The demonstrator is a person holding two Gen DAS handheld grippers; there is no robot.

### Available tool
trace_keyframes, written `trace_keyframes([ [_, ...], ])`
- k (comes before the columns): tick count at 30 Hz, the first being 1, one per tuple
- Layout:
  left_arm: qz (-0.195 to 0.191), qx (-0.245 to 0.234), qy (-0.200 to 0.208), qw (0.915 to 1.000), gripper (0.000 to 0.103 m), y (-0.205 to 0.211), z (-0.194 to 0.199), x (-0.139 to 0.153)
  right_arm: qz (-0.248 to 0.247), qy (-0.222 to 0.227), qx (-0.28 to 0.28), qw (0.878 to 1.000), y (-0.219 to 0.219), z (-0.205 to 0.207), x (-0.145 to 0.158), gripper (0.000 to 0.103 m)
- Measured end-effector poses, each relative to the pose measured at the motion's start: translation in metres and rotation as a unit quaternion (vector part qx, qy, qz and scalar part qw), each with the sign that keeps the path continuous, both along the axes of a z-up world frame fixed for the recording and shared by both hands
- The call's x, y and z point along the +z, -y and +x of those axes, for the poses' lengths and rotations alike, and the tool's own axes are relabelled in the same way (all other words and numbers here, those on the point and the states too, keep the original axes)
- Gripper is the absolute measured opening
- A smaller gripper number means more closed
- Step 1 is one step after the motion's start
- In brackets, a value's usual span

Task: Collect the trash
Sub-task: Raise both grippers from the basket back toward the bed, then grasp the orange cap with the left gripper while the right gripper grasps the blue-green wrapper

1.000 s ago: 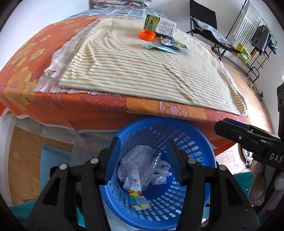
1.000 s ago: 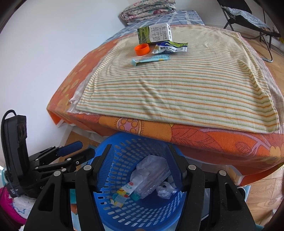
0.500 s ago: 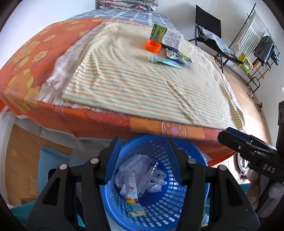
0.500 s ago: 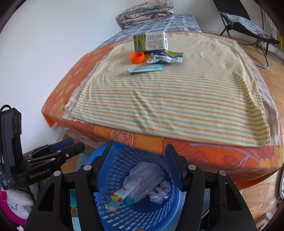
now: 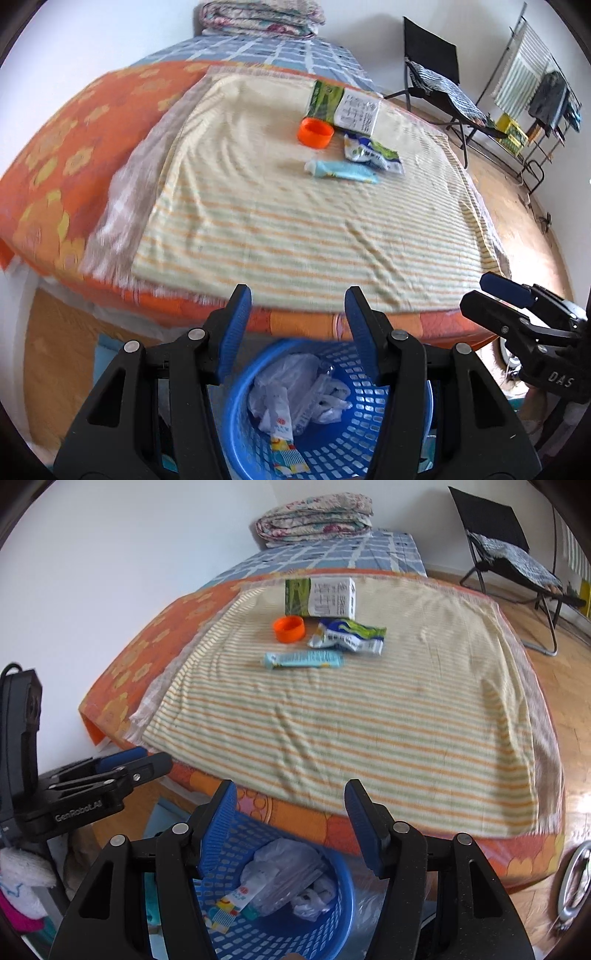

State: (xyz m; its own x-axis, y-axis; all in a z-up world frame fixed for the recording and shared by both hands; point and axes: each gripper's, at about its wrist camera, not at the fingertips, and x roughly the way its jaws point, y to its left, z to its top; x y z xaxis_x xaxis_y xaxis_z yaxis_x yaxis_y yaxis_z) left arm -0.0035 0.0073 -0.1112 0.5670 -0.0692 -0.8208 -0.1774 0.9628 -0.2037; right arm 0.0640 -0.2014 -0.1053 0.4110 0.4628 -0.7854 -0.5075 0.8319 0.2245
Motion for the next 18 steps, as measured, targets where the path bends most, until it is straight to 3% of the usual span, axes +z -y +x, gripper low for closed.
trace_keyframes([
  [8,0.012,-0.030,0.015,0.9994,0.054,-0.004,0.046,0.020,0.006,0.037,-0.012,0.999,0.010,0.037,0.027,0.060],
  [18,-0.029,-0.024,-0.002,0.9993,0.054,-0.008,0.114,0.013,0.042,0.008,-0.052,0.998,0.020,0.112,0.033,0.060],
])
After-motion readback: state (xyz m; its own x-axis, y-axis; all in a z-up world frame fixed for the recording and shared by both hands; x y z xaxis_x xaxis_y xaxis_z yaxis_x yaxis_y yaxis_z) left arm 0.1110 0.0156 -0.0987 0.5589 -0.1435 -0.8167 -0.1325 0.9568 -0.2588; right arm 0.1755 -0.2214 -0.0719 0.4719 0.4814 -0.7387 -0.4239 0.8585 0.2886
